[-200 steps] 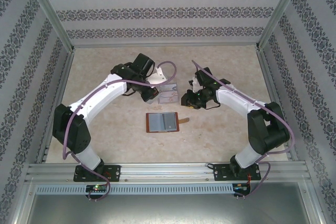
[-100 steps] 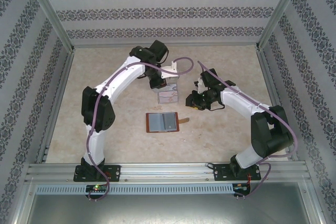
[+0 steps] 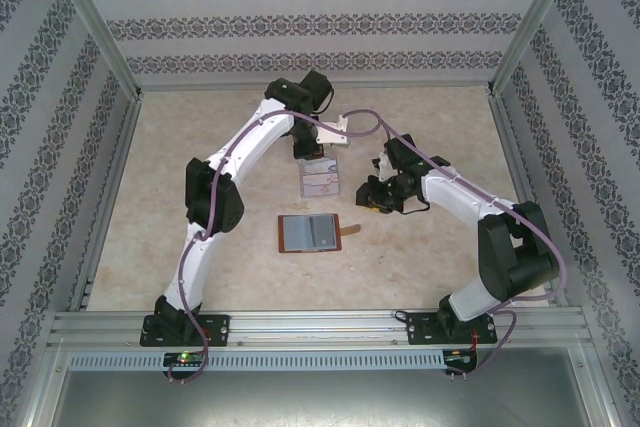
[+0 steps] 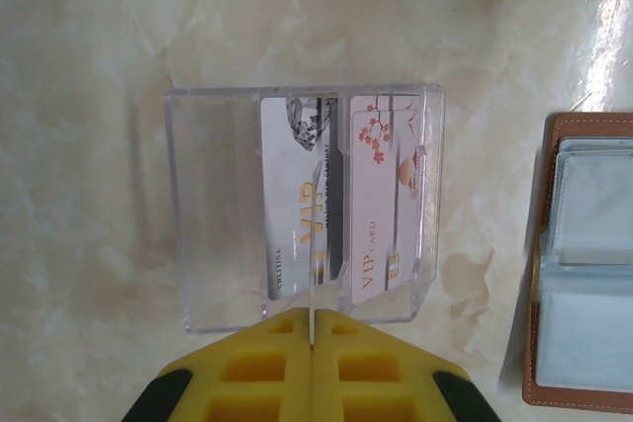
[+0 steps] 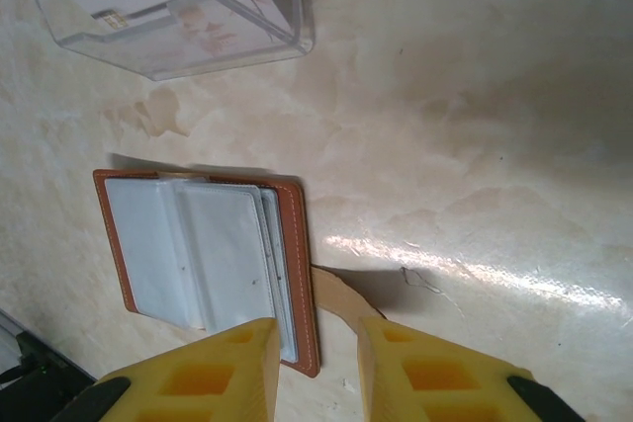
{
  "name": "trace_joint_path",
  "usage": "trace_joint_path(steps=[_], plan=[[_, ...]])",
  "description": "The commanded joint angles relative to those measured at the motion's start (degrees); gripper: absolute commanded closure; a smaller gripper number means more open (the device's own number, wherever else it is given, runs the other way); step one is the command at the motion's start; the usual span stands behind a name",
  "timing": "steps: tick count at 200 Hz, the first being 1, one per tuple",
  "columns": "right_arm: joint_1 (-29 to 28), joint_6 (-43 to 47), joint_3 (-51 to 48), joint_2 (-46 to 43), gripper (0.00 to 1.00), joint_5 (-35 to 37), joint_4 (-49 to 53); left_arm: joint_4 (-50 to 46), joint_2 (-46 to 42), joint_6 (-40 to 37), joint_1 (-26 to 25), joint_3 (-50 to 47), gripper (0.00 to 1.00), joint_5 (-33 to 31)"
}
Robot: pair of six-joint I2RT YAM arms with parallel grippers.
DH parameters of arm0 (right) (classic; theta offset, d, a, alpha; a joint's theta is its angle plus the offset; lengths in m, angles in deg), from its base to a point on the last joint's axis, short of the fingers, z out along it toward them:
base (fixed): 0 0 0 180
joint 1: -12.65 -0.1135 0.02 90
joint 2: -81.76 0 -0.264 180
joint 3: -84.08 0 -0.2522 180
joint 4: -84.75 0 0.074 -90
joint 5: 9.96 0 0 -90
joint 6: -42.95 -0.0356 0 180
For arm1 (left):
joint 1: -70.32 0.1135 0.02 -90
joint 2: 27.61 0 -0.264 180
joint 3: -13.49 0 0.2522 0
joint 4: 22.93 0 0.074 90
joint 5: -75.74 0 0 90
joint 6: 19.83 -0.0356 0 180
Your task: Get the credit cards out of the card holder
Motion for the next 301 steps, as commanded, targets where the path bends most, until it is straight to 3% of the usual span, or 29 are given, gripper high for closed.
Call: trace_joint_path(steps=[1, 65, 137, 199, 244, 301], plan=[[0.59, -0.29, -1.49, -1.28, 0.71, 0.64, -0.70, -0.94, 1.13, -2.30, -0.27, 1.81, 1.00, 2.04], [0.19, -1.10, -2.91, -1.19, 0.71, -0.01, -1.63, 1.82, 5.31, -2.01, -1.49, 2.08, 1.00, -2.72], [-0.43, -2.04, -3.63, -1.11, 0.71, 0.18, -2.55, 3.20, 7.25, -2.17, -2.49, 2.17, 1.00, -1.72], [-0.47, -2.01, -3.98, -1.50, 0.71, 0.32, -2.37, 7.77, 7.01, 0.75, -2.98, 3.00, 0.79, -7.28], [-0.45, -1.99, -4.42, -2.20, 0.71, 0.54, -2.29, 11.75, 6.65, 2.63, -2.94, 2.72, 0.74, -10.93], [-0.46, -2.03, -4.92, -2.62, 0.71, 0.72, -2.31, 17.06, 6.51, 5.65, -2.77, 1.46, 0.76, -15.84]])
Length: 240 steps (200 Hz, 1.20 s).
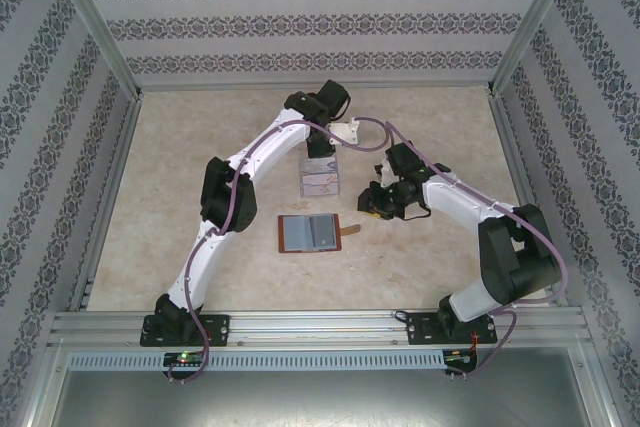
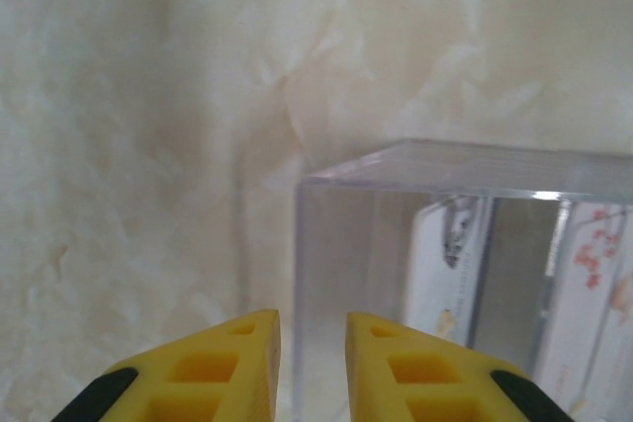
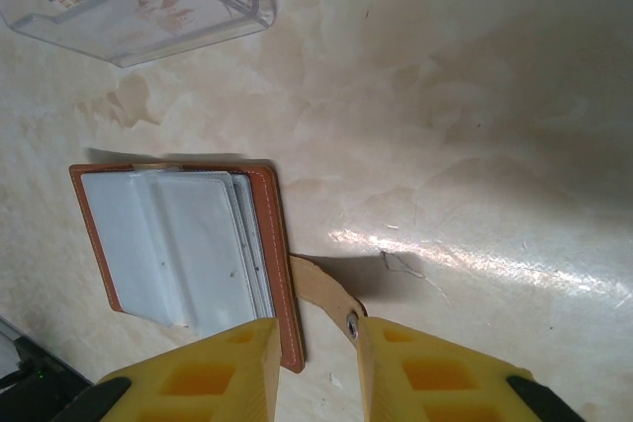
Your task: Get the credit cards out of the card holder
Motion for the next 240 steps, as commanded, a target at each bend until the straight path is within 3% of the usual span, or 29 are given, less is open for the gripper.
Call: trace_joint_path(steps=[1, 179, 240], plan=[[-0.41, -0.10, -1.18, -1.42, 0.71, 0.70, 0.06, 3.83, -0.13, 2.15, -0.10, 0.42, 0.76, -3.02], [-0.58, -0.44, -1.10, -0.91, 0.71, 0.63, -0.43, -1.54, 2.21, 4.61, -0.37, -3.10, 0.76, 5.99], [-0.75, -0.48, -0.67, -0.94, 0.71, 0.70, -0.37, -1.29, 0.17, 5.76, -0.71, -2.95, 0.77, 2.73]])
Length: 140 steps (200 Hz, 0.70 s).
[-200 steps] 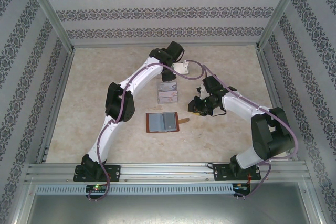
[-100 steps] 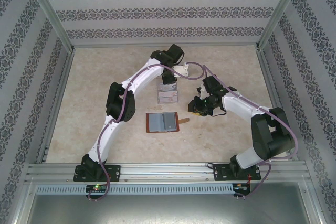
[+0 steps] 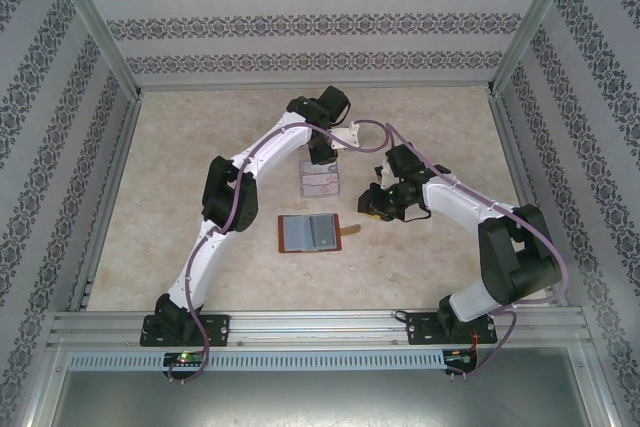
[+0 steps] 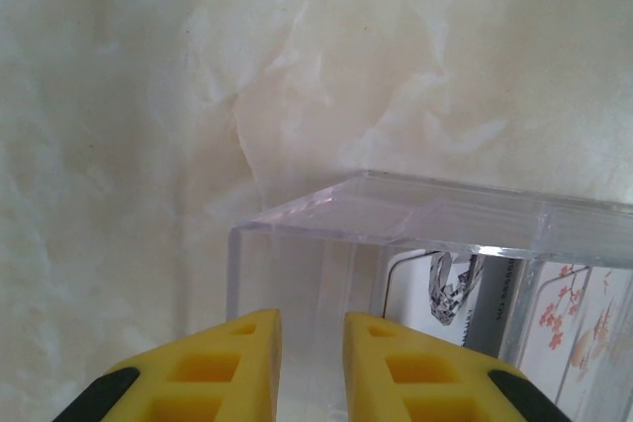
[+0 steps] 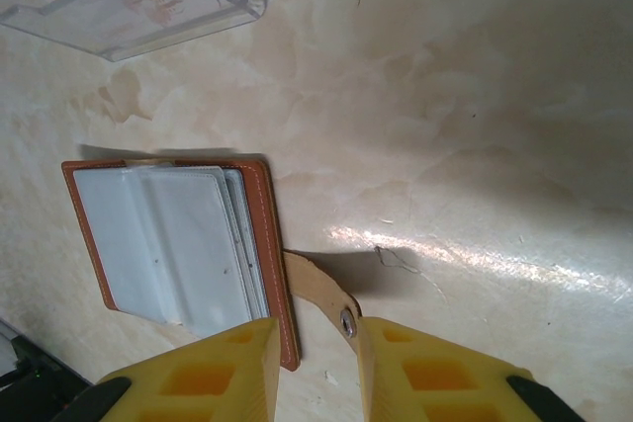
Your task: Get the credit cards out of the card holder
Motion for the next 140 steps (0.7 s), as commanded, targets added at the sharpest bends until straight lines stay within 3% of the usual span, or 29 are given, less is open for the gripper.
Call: trace_joint_path(steps=[1, 85, 140], plan=[[-0.64, -0.31, 0.06, -0.87, 0.71, 0.69, 0.03, -2.08, -0.83, 1.49, -0.71, -0.43, 0.78, -1.98], [-3.84, -1.11, 3.14, 3.36, 0.71, 0.69, -0.48, 3.59, -7.70, 24.18, -0.78, -5.47, 0.82, -15.79], [-5.22, -0.51, 4.44, 7.53, 0.72, 2.84, -0.69, 7.95, -15.68, 33.16, -0.80, -16.42, 0.83, -13.62]])
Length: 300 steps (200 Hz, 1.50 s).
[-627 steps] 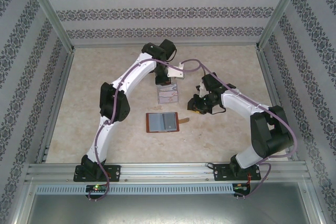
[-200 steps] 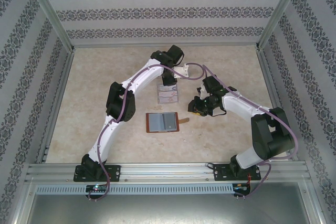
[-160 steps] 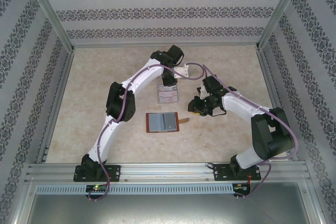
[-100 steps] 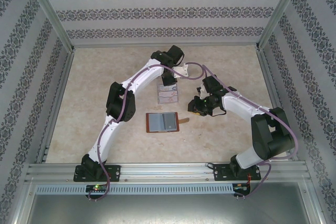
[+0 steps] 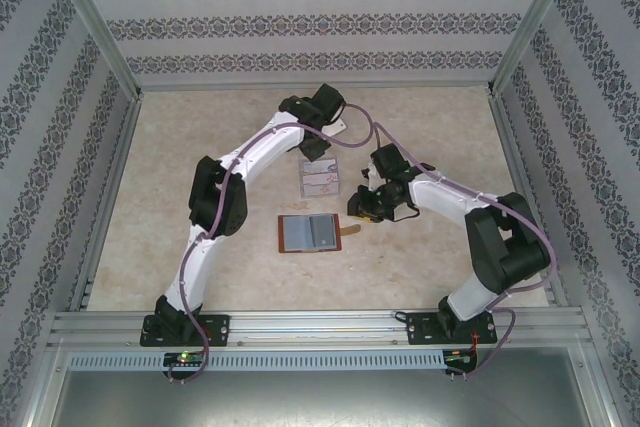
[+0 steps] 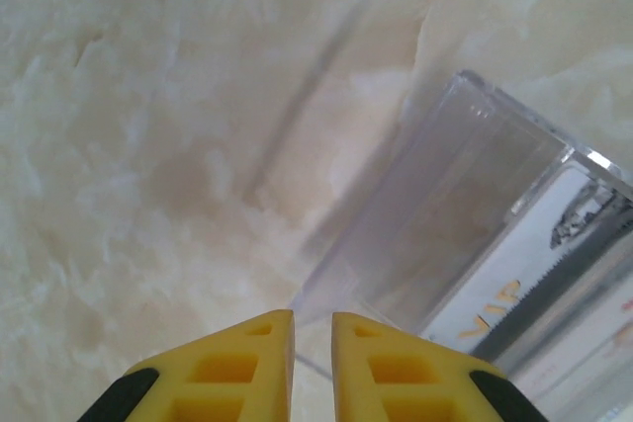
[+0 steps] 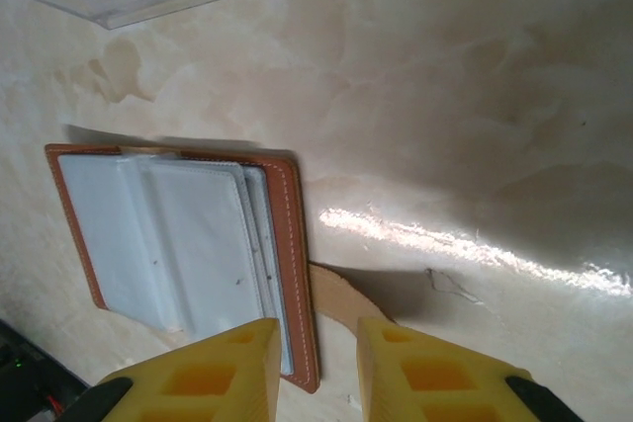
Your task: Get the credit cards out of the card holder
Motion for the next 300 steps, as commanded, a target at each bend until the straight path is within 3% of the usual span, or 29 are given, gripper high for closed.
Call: trace_joint_path(steps=[1, 37, 92, 141, 207, 249, 300], plan=[[-0.80, -0.02, 1.74, 2.13, 0.72, 2.27, 0.41, 4.72, -6.12, 6.76, -0.69, -5.28, 0.83, -0.30], [-1.43, 0.54, 1.23, 3.75, 0.72, 3.47, 0.72, 13.87, -14.52, 11.28, -0.69, -17.87, 0.81, 1.50], [-3.44, 0.06, -0.26, 4.07, 0.72, 3.73, 0.81, 30.74, -26.88, 21.65, -0.63, -36.63, 0.58, 4.89], [-6.40, -2.12, -1.63, 2.88, 0.75, 4.17, 0.11, 39.11, -34.31, 28.93, -0.62, -46.58, 0.58, 13.73], [-8.36, -4.98, -0.49, -0.83, 0.75, 6.50, 0.24, 33.29, -36.12, 39.81, -0.78, -49.84, 0.66, 21.00], [-9.85, -10.66, -3.40, -1.08, 0.75, 2.26, -6.97, 34.12, -36.71, 45.69, -0.91, -55.72, 0.67, 28.76], [-10.20, -14.15, -7.35, 1.52, 0.78, 0.19, -13.75, 34.66, -34.66, 49.56, -2.51, -59.01, 0.69, 32.48]])
